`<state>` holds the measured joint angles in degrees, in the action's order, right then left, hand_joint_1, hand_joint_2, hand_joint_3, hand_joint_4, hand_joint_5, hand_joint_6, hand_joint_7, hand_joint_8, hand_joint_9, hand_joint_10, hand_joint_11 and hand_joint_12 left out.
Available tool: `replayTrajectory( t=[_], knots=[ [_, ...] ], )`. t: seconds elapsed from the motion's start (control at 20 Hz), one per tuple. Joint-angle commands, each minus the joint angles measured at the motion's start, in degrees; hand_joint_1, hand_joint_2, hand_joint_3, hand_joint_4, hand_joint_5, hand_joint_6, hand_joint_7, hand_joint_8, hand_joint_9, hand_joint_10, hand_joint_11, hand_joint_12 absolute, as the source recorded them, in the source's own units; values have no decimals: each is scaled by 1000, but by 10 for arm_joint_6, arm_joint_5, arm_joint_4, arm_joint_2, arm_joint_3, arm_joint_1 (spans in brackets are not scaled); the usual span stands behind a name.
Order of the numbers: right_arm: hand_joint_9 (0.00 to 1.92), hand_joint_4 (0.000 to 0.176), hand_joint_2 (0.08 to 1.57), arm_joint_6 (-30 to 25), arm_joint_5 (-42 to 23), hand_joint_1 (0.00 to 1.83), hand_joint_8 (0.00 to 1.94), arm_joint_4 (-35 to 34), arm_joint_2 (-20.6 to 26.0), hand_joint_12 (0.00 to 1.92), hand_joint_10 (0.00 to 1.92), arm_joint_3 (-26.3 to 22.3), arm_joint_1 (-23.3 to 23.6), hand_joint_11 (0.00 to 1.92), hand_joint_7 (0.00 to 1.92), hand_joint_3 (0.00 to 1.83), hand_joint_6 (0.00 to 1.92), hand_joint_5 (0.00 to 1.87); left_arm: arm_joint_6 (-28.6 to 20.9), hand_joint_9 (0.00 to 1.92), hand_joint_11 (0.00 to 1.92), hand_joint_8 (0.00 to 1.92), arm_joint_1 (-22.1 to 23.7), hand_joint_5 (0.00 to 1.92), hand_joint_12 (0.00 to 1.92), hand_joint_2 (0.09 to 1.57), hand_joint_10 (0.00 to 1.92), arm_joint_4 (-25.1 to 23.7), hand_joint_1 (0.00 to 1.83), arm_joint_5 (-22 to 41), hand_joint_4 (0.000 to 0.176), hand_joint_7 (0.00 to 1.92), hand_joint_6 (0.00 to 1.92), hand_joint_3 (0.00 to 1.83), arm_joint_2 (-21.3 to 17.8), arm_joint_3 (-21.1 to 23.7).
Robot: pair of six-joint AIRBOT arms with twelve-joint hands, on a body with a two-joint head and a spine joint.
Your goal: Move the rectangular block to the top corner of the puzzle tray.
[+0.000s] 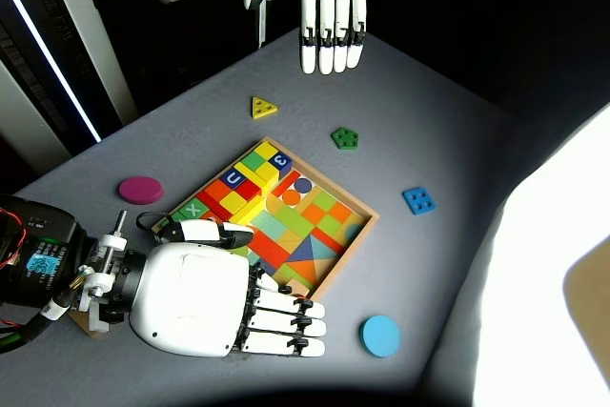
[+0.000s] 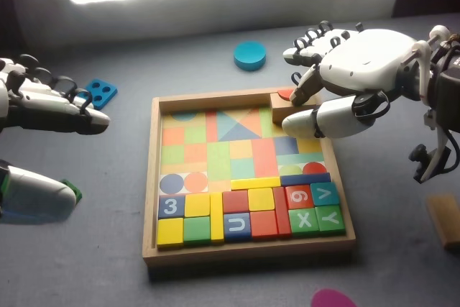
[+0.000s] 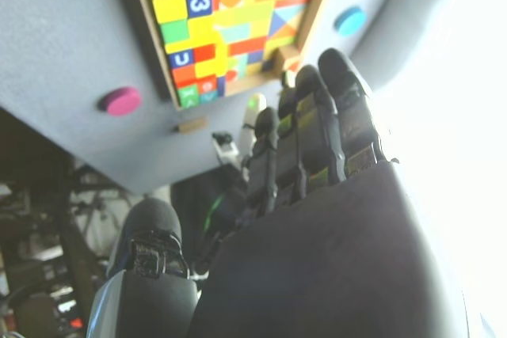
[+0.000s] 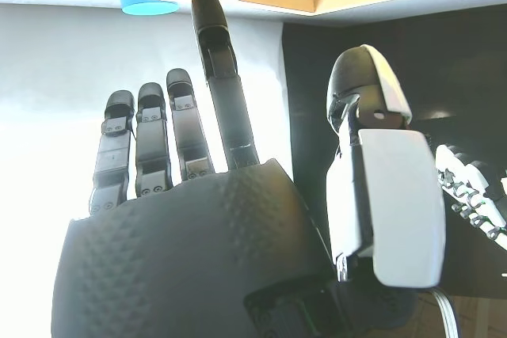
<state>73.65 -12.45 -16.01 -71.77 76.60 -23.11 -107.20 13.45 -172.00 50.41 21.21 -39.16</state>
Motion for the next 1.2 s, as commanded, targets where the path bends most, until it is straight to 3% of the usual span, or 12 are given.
replayTrajectory(
  t=[0.0, 0.1, 0.45, 0.55, 0.75, 0.95, 1.15],
  knots=[
    [0, 0, 1176, 5, -46, 0, 13, 2, 1, 0, 0, 6, 1, 0, 87, 3, 3, 757, 0, 191, 0, 4, 10, 153, 683, 1242, 4, -6, 0, -48, 0, 155, 4, 0, 0, -1],
    [0, 0, 1181, 5, -47, 0, 3, 2, 0, 0, 0, 8, 3, 0, 67, 5, 6, 765, 0, 215, 0, 4, 10, 159, 770, 1241, 8, -6, 0, -48, 0, 167, 3, 0, 0, 0],
    [0, 0, 1173, 7, -45, 0, 5, 2, 0, 0, 0, 8, 14, 0, 58, 0, 5, 763, 0, 197, 0, 2, 10, 152, 669, 1250, 2, -6, 0, -48, 0, 154, 2, 2, 0, 0],
    [0, 0, 1181, 6, -43, 0, 5, 2, 1, 0, 0, 7, 19, 0, 61, 4, 1, 751, 0, 210, 0, 2, 10, 164, 754, 1242, 4, -6, 0, -48, 0, 165, 2, 0, 0, 0],
    [0, 0, 1181, 4, -41, 0, 9, 2, 4, 0, 0, 5, 31, 0, 72, 3, 4, 757, 0, 199, 0, 0, 10, 153, 676, 1245, 0, -6, 0, -48, 0, 160, 1, 1, 0, -4],
    [0, 0, 1176, 1, -43, 0, 5, 2, 8, 0, 0, 4, 45, 0, 67, 1, 7, 764, 0, 210, 0, 3, 10, 171, 757, 1243, 3, -6, 0, -48, 0, 170, 5, 0, 0, -4],
    [0, 0, 1180, 0, -42, 0, 4, 2, 38, 0, 0, -34, 74, 0, 67, 2, 2, 754, 0, 206, 0, 0, 10, 161, 698, 1245, 0, -6, 0, -48, 0, 168, 0, 0, 0, -3]
  ],
)
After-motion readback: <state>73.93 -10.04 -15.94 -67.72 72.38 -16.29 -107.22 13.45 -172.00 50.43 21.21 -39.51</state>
